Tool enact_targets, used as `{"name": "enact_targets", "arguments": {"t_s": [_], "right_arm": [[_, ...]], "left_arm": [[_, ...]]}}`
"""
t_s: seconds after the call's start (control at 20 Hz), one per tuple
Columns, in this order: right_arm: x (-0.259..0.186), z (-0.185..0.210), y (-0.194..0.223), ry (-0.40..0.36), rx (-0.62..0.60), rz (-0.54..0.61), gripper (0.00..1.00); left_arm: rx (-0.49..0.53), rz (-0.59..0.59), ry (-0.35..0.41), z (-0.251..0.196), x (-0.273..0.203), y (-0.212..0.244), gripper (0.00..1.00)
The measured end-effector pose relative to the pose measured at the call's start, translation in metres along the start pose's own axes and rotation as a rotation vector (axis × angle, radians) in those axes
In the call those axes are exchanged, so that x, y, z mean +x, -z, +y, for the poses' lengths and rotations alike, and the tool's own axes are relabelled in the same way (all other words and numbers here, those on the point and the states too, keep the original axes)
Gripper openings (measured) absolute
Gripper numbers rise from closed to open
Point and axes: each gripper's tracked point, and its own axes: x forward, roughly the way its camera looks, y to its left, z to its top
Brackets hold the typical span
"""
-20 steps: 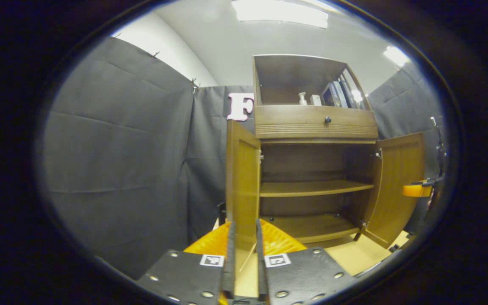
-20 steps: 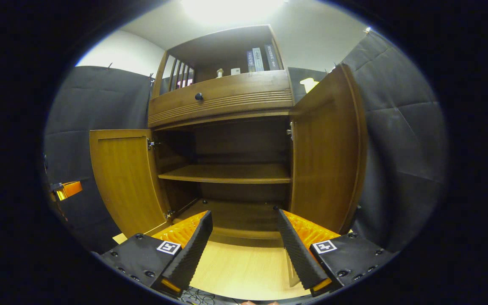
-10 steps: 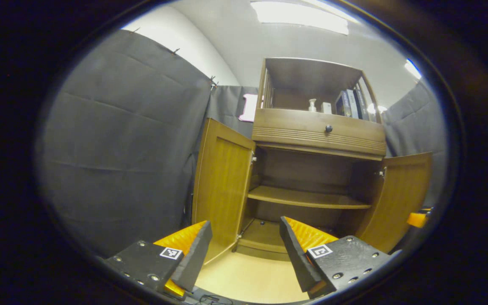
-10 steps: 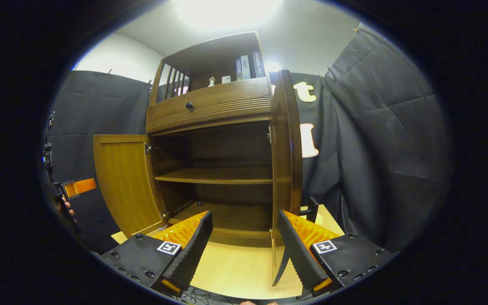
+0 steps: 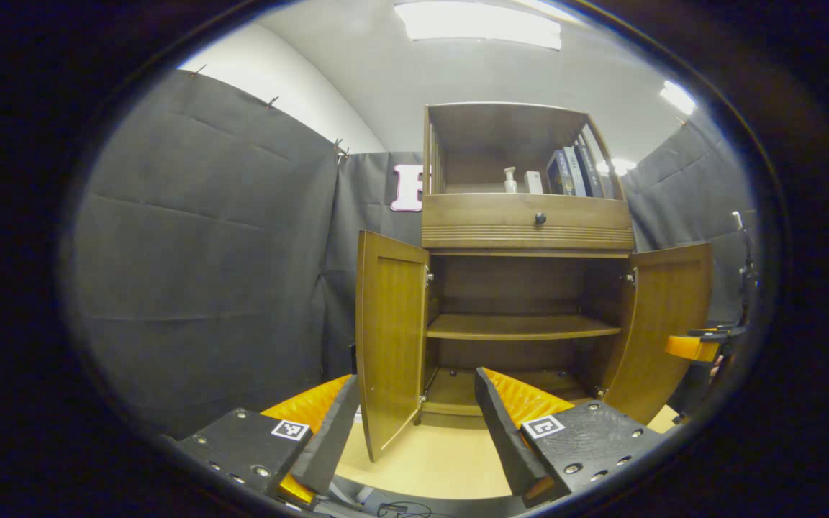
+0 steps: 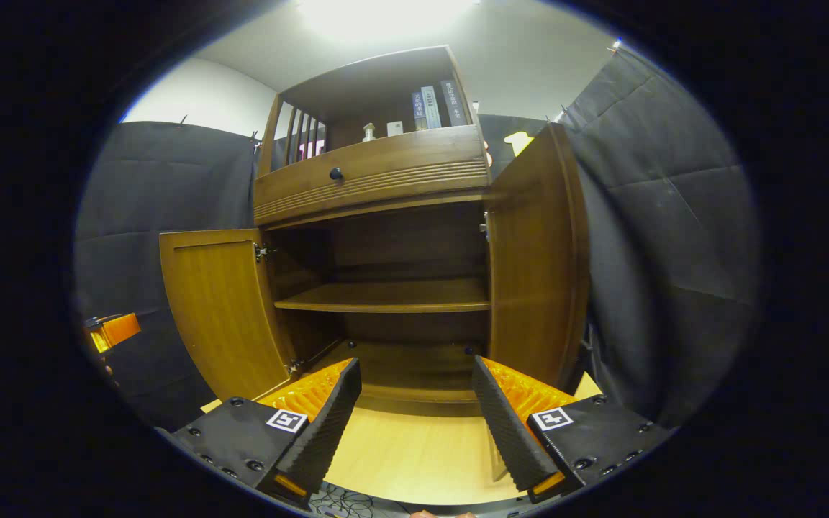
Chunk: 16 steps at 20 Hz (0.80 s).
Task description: Open the right door of the double-door shoe cabinet with the right hand, and open the left door with the left hand.
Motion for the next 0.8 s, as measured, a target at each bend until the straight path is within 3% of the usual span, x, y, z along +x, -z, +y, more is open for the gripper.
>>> {"name": "enact_targets", "arguments": {"t_s": [0.2, 0.25, 0.3, 0.75, 0.8], "right_arm": [[0.001, 0.028, -0.001, -0.005, -0.031, -0.003, 0.97], [0.0, 0.033, -0.001, -0.002, -0.036, -0.003, 0.92], [0.0, 0.037, -0.001, 0.003, -0.04, -0.002, 0.97], [0.006, 0.078, 0.008, -0.012, -0.042, 0.075, 0.98], [0.004, 0.081, 0.006, -0.018, -0.037, 0.074, 0.93]], "left_arm": [[-0.017, 0.001, 0.027, 0.022, -0.009, 0.009, 0.93], [-0.022, 0.001, 0.032, 0.029, -0.01, 0.012, 0.93], [-0.028, 0.0, 0.038, 0.034, -0.013, 0.014, 0.93], [-0.052, 0.014, 0.075, 0.068, -0.031, 0.048, 0.93], [-0.052, 0.025, 0.068, 0.07, -0.031, 0.052, 0.93]]}}
